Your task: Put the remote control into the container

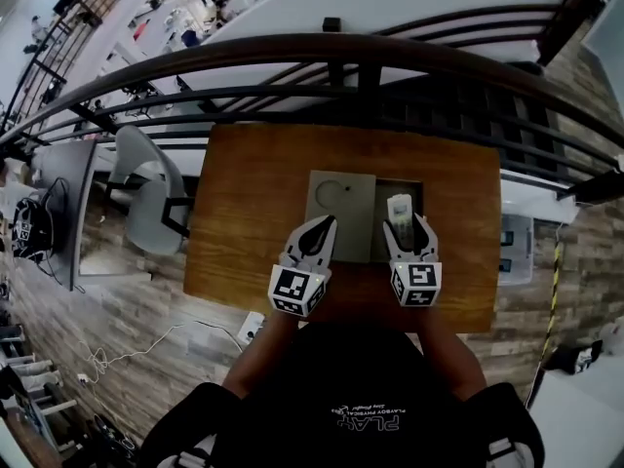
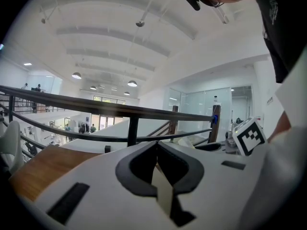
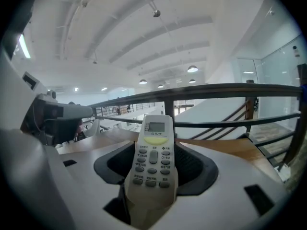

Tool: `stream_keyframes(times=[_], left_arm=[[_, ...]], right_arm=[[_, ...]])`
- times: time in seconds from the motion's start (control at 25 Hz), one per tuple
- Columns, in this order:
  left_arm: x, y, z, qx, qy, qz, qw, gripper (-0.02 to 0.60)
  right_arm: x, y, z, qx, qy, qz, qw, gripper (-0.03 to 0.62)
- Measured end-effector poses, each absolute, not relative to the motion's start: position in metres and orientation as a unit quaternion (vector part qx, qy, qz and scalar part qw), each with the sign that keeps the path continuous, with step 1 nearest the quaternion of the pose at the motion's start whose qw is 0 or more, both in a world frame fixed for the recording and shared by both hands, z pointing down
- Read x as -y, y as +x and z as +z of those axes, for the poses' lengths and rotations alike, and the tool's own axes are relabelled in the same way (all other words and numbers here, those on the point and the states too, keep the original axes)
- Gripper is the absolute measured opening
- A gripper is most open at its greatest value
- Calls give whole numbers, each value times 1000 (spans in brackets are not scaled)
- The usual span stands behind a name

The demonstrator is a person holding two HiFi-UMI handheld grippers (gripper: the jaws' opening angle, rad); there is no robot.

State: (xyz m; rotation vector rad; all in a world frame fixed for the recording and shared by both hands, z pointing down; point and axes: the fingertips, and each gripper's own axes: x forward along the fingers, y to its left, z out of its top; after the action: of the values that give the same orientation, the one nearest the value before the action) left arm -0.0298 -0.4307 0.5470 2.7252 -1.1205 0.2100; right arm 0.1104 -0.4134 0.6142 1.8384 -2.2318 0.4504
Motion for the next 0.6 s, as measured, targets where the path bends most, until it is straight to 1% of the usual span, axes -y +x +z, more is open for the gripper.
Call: stream_keyframes(times=[0.36,0.6], left_arm=[[438,-28,570,369,919,85,108,6],[440,-26,581,362,920,93,119,6]], right_arm=[[425,117,658,735,630,205,145,256],[432,118,688,716,628,242,186,256]])
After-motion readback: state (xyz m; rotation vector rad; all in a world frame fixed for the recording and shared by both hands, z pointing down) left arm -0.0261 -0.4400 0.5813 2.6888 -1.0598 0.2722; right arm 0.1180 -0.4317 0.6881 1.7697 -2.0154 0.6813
